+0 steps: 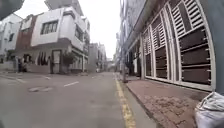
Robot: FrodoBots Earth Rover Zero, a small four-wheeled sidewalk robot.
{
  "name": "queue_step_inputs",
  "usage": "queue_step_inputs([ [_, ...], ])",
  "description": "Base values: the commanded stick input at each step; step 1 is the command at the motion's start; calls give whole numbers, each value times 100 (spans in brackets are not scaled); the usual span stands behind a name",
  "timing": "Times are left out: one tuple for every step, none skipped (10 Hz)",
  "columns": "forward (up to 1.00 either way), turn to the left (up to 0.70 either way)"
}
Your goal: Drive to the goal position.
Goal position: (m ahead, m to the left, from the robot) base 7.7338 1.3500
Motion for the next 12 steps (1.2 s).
queue_step_inputs([
  [47,1],
  [47,1],
  [47,1],
  [47,1],
  [47,1],
  [47,1],
  [47,1],
  [47,1],
  [47,1],
  [47,1],
  [47,1],
  [47,-7],
])
